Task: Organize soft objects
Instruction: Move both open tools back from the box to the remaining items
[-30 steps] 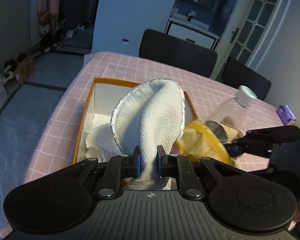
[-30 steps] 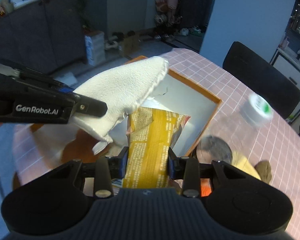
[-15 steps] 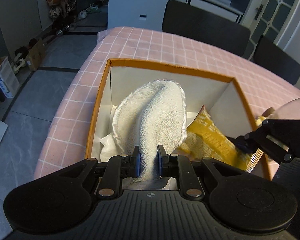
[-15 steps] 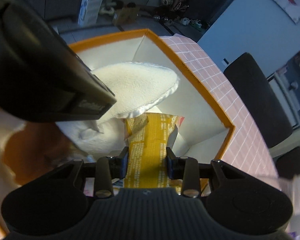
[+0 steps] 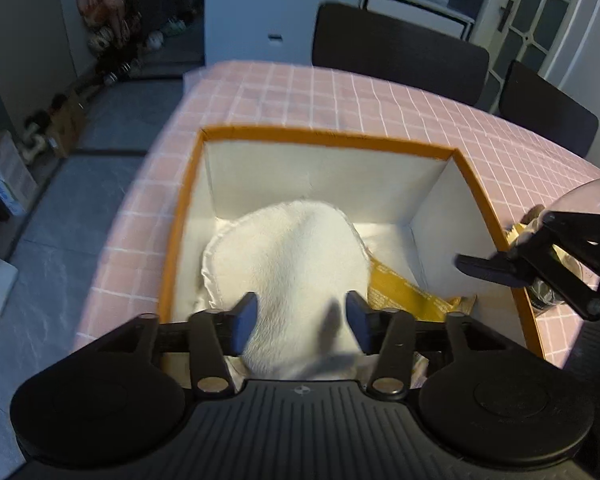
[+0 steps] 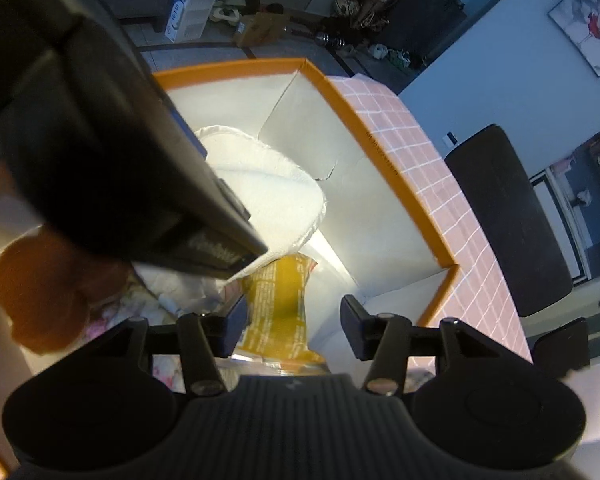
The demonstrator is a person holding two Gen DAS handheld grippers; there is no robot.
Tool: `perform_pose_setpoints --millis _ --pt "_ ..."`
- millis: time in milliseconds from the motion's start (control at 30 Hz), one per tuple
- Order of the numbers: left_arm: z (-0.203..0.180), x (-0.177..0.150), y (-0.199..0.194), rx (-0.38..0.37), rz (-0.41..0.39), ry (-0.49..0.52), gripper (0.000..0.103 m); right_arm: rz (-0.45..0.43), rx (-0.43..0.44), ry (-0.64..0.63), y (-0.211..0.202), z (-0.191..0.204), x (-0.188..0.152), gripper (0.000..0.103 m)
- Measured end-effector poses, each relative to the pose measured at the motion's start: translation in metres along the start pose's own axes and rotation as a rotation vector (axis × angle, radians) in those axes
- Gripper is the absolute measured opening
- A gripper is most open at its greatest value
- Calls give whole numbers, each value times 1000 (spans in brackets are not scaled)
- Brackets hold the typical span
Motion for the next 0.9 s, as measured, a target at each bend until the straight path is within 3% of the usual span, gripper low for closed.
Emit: perform_pose_setpoints --millis 100,367,567,700,900 --pt "0 2 -15 16 -41 21 66 -24 4 3 -17 -2 -4 51" --pt "-16 -1 -57 -33 -134 55 66 -118 37 32 -72 0 -20 51" --pt "-57 -9 -98 -132 -275 149 66 -190 44 79 -110 -6 -33 53" --pt "-94 -21 -112 -203 -345 245 66 -208 37 146 -133 -20 -66 54" --pt "-152 -40 -106 -284 -373 362 66 -206 31 287 -151 -39 -126 54"
Point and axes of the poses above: each gripper's, at about its wrist camera, not at the fingertips, and y roughly the way its jaws point, z to its left, x to its top, the point moved 9 cm from there along y, roughly the way its jaws point, and after that the axes turned 5 degrees about -z, right-handed, at the moved point
